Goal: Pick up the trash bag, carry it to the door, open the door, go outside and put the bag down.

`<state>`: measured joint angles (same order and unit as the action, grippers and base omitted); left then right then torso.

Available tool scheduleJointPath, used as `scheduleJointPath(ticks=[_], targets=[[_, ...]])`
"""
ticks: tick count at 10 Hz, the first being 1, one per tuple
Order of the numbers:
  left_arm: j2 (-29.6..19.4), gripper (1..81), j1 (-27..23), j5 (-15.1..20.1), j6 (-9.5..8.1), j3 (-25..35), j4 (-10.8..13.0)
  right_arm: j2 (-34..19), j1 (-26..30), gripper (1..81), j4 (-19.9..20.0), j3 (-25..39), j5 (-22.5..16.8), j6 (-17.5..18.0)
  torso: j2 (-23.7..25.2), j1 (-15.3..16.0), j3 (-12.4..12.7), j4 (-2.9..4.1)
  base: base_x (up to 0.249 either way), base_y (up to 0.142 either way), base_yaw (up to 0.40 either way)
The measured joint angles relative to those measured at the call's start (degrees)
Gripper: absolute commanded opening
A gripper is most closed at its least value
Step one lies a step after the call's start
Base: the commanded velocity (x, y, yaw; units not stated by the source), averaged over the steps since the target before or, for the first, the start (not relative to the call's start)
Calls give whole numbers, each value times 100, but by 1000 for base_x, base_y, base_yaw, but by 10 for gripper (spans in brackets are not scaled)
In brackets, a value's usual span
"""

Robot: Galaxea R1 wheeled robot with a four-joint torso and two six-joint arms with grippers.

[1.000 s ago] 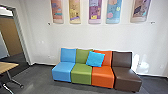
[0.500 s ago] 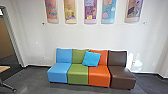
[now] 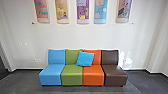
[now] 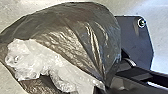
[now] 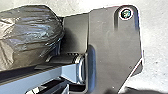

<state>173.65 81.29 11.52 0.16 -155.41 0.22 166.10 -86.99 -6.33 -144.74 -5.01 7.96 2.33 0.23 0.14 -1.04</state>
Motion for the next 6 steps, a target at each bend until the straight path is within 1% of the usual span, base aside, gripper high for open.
scheduleJointPath(ticks=[6], targets=[[2, 10, 11, 0, 0, 0, 0, 15, 0, 811, 2, -5, 2, 0, 0, 0, 0, 0, 0, 0, -240]])
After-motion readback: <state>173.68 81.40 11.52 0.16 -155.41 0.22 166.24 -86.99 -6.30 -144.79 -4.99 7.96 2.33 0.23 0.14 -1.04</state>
